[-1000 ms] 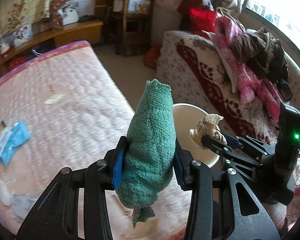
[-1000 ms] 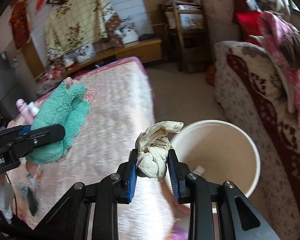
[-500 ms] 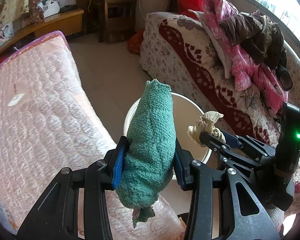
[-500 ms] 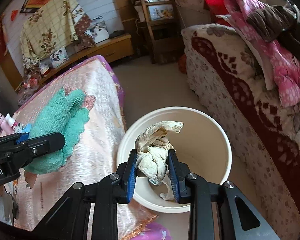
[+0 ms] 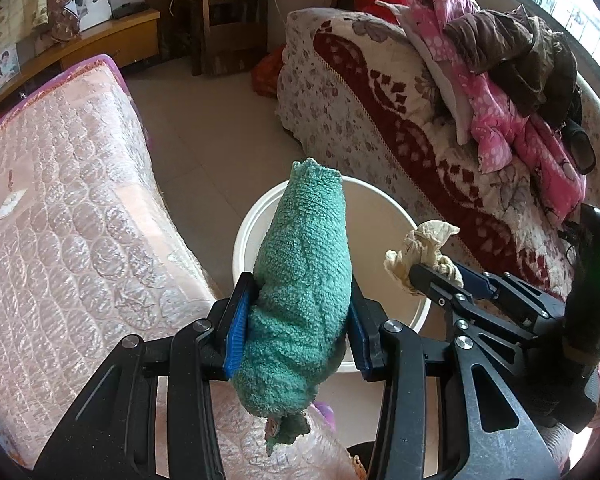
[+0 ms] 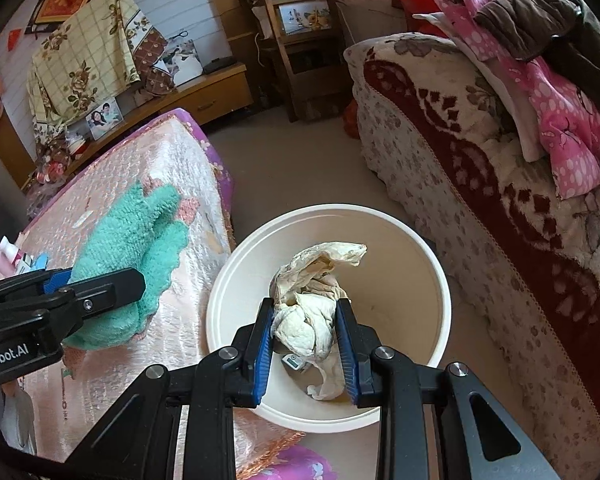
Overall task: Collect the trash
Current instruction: 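Open both tools to drop the towel and cloth into the bucket, then move both tools back over the bed toward the wrappers and sponge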
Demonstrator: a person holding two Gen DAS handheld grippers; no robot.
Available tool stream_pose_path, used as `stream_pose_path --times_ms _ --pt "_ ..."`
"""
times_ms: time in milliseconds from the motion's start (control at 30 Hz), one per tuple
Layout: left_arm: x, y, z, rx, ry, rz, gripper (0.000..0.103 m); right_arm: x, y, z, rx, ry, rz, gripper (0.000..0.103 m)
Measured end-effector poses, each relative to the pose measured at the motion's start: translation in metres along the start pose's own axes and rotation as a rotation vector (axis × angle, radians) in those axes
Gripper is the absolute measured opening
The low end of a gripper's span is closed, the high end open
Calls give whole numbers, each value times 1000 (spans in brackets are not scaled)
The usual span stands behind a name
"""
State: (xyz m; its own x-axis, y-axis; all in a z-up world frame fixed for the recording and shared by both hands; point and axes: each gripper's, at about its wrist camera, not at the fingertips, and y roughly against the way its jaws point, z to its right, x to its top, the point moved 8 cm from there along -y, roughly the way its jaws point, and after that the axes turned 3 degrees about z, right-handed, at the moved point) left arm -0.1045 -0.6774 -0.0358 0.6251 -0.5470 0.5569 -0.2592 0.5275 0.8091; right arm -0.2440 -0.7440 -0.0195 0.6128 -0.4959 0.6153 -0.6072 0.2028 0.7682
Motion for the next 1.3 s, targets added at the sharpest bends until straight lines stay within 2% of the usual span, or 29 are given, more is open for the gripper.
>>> stream_pose_path --times_ms 167,233,267,300,567,800,1000,1300 --pt "1 -9 1 -31 18 -12 45 1 -4 10 -11 -23 -2 27" --pt "2 -12 1 -50 31 -19 50 2 -6 16 -19 -38 -3 41" --pt "2 -13 1 -60 38 -20 56 3 -7 19 -22 -44 1 59" --pt "3 -13 0 -70 46 -21 60 3 -7 20 -20 -54 5 72" --pt "1 -1 -11 -29 47 -5 61 1 -9 16 4 -73 4 73" --pt "5 25 -27 74 13 58 61 -2 -2 0 4 -54 13 73" --pt "2 54 -46 125 19 105 61 0 9 -14 4 -46 25 73" --pt "-10 114 -90 210 48 188 61 1 28 -74 49 27 46 73"
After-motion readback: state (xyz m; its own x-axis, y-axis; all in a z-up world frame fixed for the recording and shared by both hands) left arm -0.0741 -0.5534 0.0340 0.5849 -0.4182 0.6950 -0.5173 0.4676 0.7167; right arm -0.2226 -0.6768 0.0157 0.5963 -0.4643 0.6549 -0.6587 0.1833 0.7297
